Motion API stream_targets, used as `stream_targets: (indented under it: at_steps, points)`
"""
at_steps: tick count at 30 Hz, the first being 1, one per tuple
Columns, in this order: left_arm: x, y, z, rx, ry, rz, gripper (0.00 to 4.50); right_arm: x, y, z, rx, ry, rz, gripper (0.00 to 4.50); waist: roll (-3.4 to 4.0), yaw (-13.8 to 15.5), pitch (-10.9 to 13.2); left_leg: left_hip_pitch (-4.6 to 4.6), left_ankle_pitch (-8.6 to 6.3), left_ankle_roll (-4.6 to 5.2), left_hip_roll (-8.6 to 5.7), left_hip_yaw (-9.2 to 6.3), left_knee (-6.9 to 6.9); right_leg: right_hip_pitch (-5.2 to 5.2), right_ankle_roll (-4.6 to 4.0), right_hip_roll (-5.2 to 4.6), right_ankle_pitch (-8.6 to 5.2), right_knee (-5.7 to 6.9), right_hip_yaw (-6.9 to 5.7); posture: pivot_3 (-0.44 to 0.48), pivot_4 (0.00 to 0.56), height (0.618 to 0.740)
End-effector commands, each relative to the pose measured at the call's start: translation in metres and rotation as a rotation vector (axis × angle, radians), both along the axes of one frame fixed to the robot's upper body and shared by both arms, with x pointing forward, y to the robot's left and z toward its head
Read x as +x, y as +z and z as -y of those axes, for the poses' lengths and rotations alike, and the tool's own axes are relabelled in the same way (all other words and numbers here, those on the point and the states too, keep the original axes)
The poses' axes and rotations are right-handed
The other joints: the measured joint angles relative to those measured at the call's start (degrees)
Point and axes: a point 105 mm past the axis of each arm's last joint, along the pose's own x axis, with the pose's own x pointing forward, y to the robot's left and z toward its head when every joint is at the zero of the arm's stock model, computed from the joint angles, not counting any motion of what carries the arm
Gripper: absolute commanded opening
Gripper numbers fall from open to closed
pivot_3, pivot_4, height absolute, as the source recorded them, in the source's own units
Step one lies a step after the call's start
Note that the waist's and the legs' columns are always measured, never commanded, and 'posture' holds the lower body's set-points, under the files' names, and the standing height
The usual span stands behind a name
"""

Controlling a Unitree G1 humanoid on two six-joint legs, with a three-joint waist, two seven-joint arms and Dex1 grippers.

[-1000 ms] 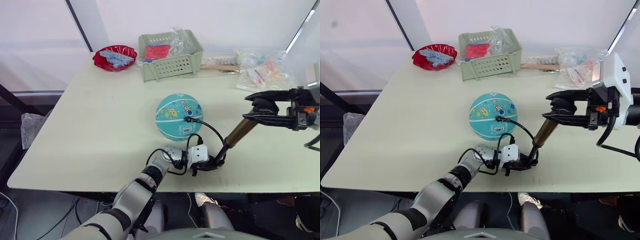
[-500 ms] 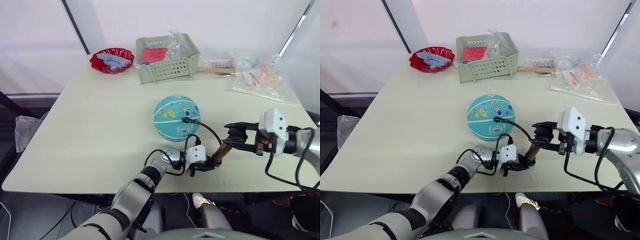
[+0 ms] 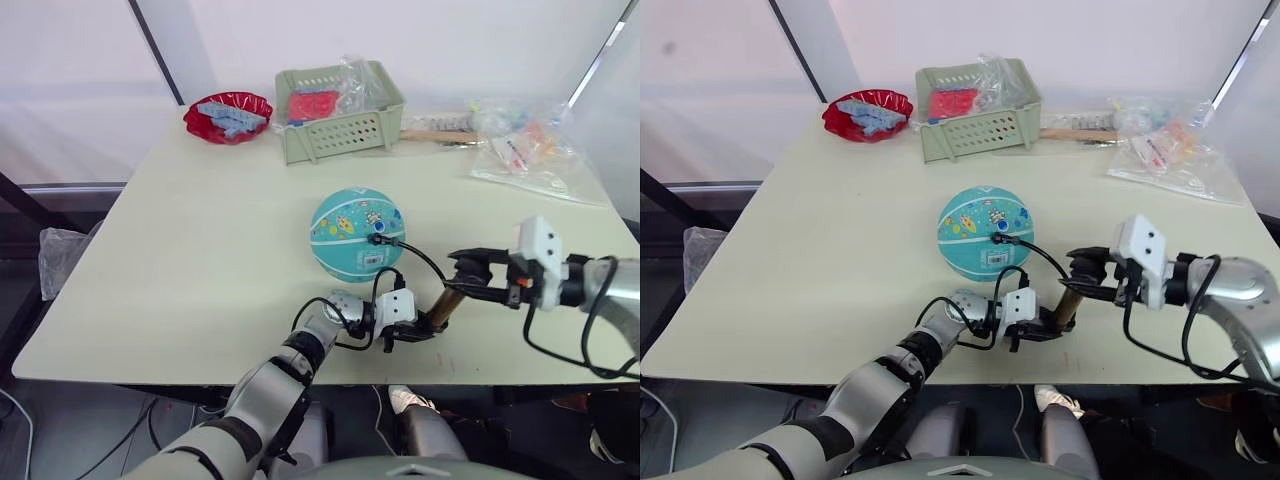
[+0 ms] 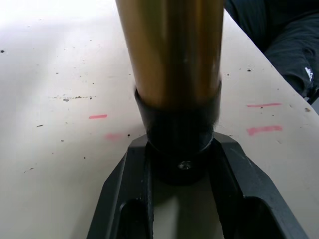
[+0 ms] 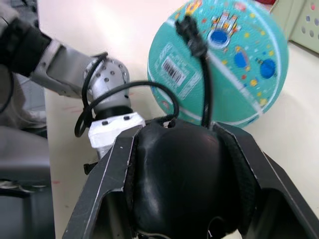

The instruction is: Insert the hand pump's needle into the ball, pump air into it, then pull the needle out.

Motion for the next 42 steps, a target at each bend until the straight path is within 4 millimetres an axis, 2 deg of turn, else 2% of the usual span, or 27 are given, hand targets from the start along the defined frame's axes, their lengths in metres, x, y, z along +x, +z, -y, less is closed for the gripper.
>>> stream_targets:
  at_steps: [1, 2, 11, 16, 18, 22, 27, 31, 37, 40, 42]
  points:
    - [-0.026, -0.05, -0.033, 0.197, 0.004, -0.15, 1.08, -0.003, 0.06, 0.007, 0.027, -0.003, 0.151, 1.65, 0.13, 0.36, 0.01, -0.11, 0.0, 0.0, -0.01, -0.01, 0.0, -0.1, 0.0, 0.0, 0.0, 0.0, -0.01, 0.0, 0.15, 0.736]
    - [-0.025, -0.05, -0.033, 0.197, 0.003, -0.15, 1.08, -0.005, 0.068, 0.008, 0.029, 0.002, 0.158, 1.65, 0.13, 0.37, 0.01, -0.47, 0.01, 0.01, -0.02, -0.04, 0.08, -0.43, 0.01, 0.1, 0.02, 0.02, -0.03, 0.0, 0.15, 0.736]
    - [-0.026, -0.051, -0.034, 0.199, 0.001, -0.151, 1.08, -0.025, 0.132, 0.018, 0.039, 0.002, 0.216, 1.65, 0.22, 0.38, 0.09, -0.54, 0.01, 0.01, -0.02, -0.06, 0.11, -0.46, 0.01, 0.34, 0.01, 0.02, -0.05, 0.0, 0.15, 0.736]
    - [-0.027, -0.051, -0.034, 0.199, -0.001, -0.152, 1.08, -0.031, 0.141, 0.018, 0.028, -0.002, 0.199, 1.65, 0.41, 0.39, 0.19, -0.55, 0.01, 0.01, 0.01, -0.04, 0.11, -0.48, 0.01, 0.34, 0.01, 0.02, -0.03, 0.0, 0.15, 0.736]
    - [-0.027, -0.051, -0.033, 0.198, -0.003, -0.153, 1.08, -0.029, 0.129, 0.016, 0.018, -0.005, 0.159, 1.65, 0.42, 0.4, 0.19, -0.57, 0.01, 0.01, -0.01, -0.02, 0.11, -0.49, 0.01, 0.33, 0.01, 0.02, -0.02, 0.0, 0.15, 0.736]
    - [-0.027, -0.051, -0.032, 0.198, -0.006, -0.151, 1.08, -0.021, 0.08, 0.017, -0.041, -0.027, 0.059, 1.65, 0.16, 0.4, -0.01, -0.57, 0.01, 0.01, -0.01, -0.03, 0.08, -0.48, 0.02, 0.36, 0.01, 0.0, -0.04, 0.0, 0.15, 0.736]
    - [-0.026, -0.05, -0.032, 0.198, -0.001, -0.149, 1.08, -0.012, 0.04, 0.015, -0.05, -0.053, 0.038, 1.65, -0.08, 0.21, -0.27, -0.45, 0.01, 0.01, 0.01, -0.01, 0.13, -0.41, 0.02, 0.46, 0.01, 0.06, 0.0, 0.0, 0.15, 0.736]
    - [-0.025, -0.051, -0.034, 0.196, 0.006, -0.149, 1.08, -0.007, -0.001, 0.014, -0.076, -0.068, 0.027, 1.65, -0.48, 0.19, -0.64, -0.39, 0.01, 0.01, 0.07, -0.05, 0.12, -0.38, 0.01, 0.65, 0.0, 0.07, -0.01, 0.0, 0.15, 0.736]
    - [-0.026, -0.051, -0.035, 0.196, 0.008, -0.15, 1.08, -0.002, -0.036, 0.007, -0.094, -0.07, 0.041, 1.65, -0.67, -0.06, -0.78, -0.24, 0.01, 0.01, 0.06, -0.04, 0.12, -0.32, 0.0, 0.69, 0.01, 0.15, 0.03, 0.0, 0.15, 0.736]
    - [-0.026, -0.051, -0.035, 0.196, 0.008, -0.149, 1.08, -0.001, -0.042, 0.004, -0.096, -0.074, 0.054, 1.65, -0.65, -0.1, -0.78, -0.15, 0.01, 0.01, 0.06, -0.02, 0.12, -0.26, -0.01, 0.72, 0.0, 0.16, 0.03, 0.0, 0.15, 0.736]
    - [-0.026, -0.051, -0.034, 0.194, 0.008, -0.149, 1.08, 0.0, -0.036, 0.004, -0.088, -0.07, 0.065, 1.65, -0.59, -0.08, -0.75, -0.16, 0.01, 0.01, 0.06, -0.01, 0.13, -0.26, -0.01, 0.72, 0.01, 0.16, 0.03, 0.0, 0.15, 0.736]
